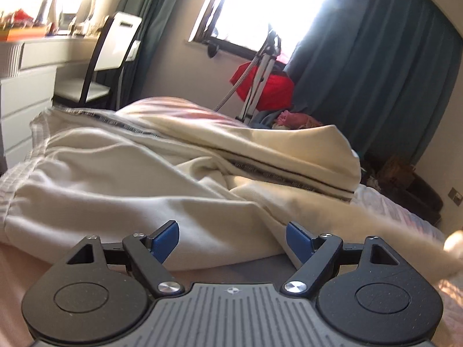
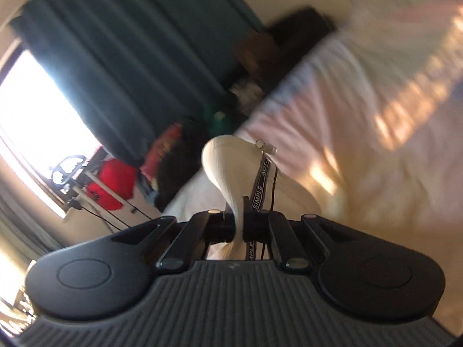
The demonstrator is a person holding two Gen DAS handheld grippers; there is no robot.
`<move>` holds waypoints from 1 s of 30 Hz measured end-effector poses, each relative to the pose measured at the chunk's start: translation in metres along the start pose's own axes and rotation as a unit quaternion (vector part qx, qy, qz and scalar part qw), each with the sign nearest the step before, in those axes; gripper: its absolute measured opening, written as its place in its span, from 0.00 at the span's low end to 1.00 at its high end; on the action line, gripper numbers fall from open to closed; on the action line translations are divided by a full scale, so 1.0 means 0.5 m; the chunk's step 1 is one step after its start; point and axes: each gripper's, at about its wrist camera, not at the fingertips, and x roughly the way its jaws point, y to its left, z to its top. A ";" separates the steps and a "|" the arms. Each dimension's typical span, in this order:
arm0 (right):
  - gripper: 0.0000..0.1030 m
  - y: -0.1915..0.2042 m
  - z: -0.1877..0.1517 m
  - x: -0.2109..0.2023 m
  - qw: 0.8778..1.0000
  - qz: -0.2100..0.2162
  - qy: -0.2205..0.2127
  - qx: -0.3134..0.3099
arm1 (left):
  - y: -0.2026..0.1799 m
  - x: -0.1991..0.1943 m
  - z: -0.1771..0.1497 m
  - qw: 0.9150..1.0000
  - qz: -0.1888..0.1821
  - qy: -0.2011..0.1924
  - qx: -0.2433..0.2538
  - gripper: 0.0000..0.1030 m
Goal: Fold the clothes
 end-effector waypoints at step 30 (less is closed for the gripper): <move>0.08 -0.170 -0.115 0.028 0.983 -0.019 0.088 0.157 | 0.387 -0.082 -0.022 0.857 0.014 -0.051 -0.512 0.09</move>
